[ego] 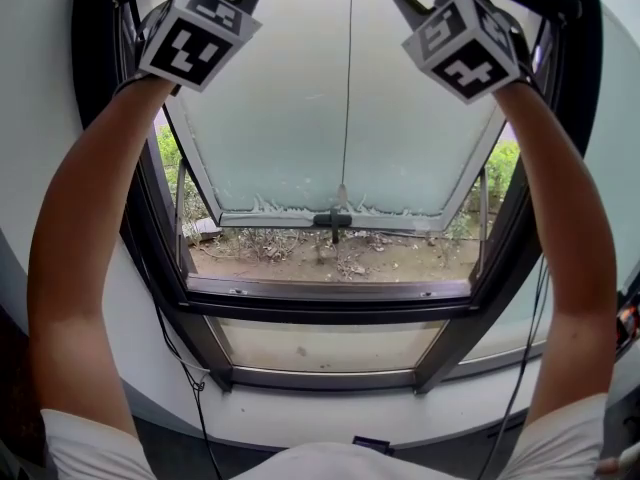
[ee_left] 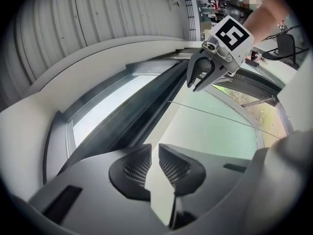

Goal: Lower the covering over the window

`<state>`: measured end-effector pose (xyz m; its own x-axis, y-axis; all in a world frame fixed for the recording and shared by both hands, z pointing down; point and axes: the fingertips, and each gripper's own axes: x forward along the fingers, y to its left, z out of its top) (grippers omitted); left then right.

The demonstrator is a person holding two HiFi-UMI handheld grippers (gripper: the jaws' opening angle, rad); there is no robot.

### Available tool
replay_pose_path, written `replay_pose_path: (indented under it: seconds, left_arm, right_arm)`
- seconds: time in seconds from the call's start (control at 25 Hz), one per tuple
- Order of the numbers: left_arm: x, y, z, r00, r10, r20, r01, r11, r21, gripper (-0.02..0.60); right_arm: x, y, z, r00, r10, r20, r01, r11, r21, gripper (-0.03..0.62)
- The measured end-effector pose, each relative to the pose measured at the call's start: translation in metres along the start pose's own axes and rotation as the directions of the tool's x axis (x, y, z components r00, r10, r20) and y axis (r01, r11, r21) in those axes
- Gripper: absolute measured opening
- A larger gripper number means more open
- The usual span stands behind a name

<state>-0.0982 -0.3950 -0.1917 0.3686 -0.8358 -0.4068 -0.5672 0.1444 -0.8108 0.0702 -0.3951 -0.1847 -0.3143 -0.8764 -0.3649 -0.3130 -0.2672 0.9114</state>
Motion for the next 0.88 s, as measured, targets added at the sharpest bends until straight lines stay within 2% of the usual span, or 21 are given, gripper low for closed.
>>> replay_pose_path:
  seconds: [0.16, 0.36, 0.48, 0.64, 0.88]
  left_arm:
    - [0.003, 0.006, 0.005, 1.0, -0.013, -0.015, 0.013, 0.999, 0.046, 0.1]
    - [0.007, 0.012, 0.021, 1.0, -0.006, -0.011, 0.008, 0.988, 0.156, 0.151]
    - [0.013, 0.012, 0.023, 0.999, -0.022, -0.031, 0.027, 0.981, 0.194, 0.168]
    - [0.02, 0.015, 0.022, 0.997, -0.032, -0.073, 0.048, 0.971, 0.233, 0.177]
    - [0.026, 0.013, 0.017, 0.992, -0.044, -0.116, 0.073, 0.961, 0.266, 0.183]
  right_arm:
    - [0.008, -0.015, -0.004, 0.999, -0.033, -0.035, 0.031, 0.998, -0.053, 0.087]
    - [0.016, -0.035, -0.002, 0.997, -0.056, -0.055, 0.05, 0.993, -0.105, 0.114]
    - [0.02, -0.041, -0.004, 0.995, -0.045, -0.09, 0.03, 0.987, -0.16, 0.123]
    - [0.024, -0.043, -0.01, 0.991, -0.026, -0.132, 0.002, 0.984, -0.181, 0.126]
    - [0.028, -0.041, -0.015, 0.983, -0.051, -0.176, 0.003, 0.965, -0.264, 0.127]
